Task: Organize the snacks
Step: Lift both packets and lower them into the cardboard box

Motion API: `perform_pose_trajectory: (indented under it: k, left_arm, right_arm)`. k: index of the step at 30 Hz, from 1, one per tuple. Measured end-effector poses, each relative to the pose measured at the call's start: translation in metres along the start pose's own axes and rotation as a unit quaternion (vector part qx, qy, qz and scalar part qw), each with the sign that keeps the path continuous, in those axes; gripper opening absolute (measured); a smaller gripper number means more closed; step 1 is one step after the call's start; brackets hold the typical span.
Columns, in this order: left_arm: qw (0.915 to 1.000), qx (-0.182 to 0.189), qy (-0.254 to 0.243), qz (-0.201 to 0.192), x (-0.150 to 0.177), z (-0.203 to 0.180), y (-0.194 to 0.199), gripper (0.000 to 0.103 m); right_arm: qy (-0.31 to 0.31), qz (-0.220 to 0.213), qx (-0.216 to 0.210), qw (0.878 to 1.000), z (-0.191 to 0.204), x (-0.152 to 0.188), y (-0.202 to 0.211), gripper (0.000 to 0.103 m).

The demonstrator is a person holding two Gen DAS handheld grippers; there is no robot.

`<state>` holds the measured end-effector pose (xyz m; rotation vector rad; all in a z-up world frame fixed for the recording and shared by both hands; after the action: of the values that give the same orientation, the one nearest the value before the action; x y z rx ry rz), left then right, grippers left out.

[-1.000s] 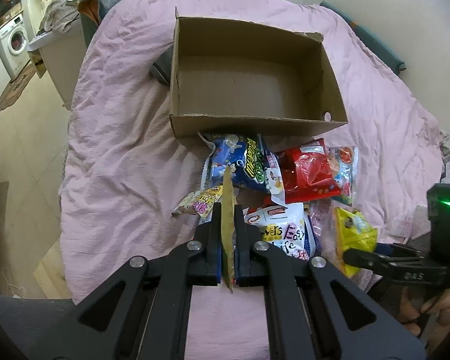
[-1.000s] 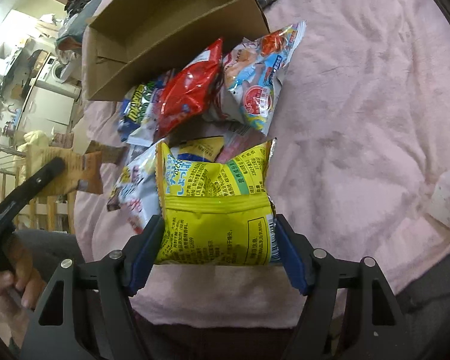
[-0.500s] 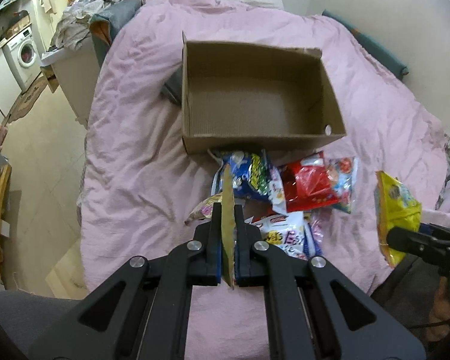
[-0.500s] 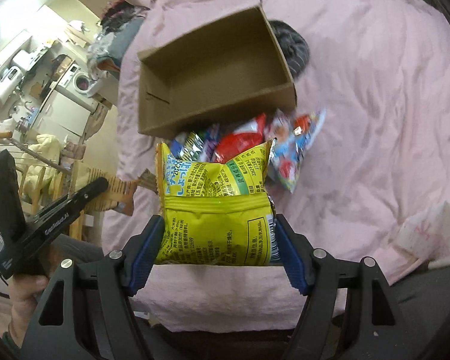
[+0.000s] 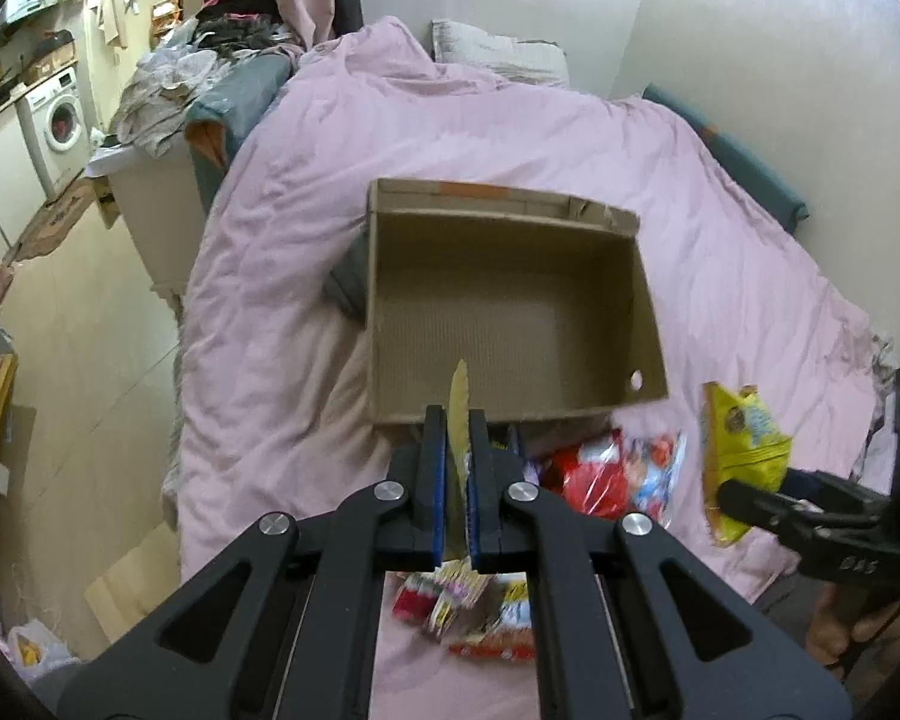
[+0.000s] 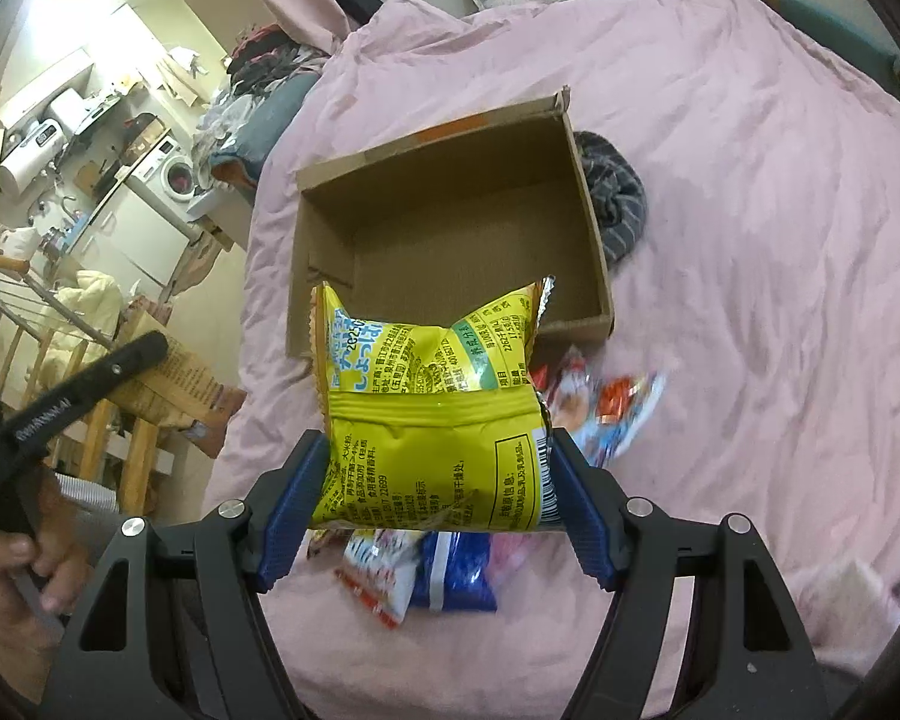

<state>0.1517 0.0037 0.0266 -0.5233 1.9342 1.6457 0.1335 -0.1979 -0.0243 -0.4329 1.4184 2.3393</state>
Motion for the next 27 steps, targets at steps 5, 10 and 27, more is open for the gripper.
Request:
perform_pose_trajectory:
  k: [5,10,27]
  left_arm:
    - [0.9997,0.022,-0.002,-0.001,-0.025,-0.005,-0.017,0.003]
    - [0.9995,0.032,-0.001,-0.002,-0.047,-0.010,-0.037,0.003]
    - [0.9997,0.005,-0.014,0.021,-0.066,-0.011,-0.123,0.003]
  right_arm:
    - [-0.003,-0.010,-0.003,1.000,-0.007,-0.022,-0.008,0.075]
    - [-0.002,-0.015,-0.007,1.000,-0.012,-0.045,-0.022,0.075]
    - [0.030,-0.009,0.004,1.000,-0.018,-0.079,-0.103,0.075]
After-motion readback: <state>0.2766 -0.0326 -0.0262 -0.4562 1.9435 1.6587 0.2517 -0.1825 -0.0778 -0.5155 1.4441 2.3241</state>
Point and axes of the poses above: each gripper's, at about its wrist camera, not at the fingertips, and y roughly against the way its jaws point, z to its left, x to its underside, the point moved 6 cm from there along -y, roughly the way its jaws point, and after that the axes turned 5 degrees about -y, right-handed, at the moved point
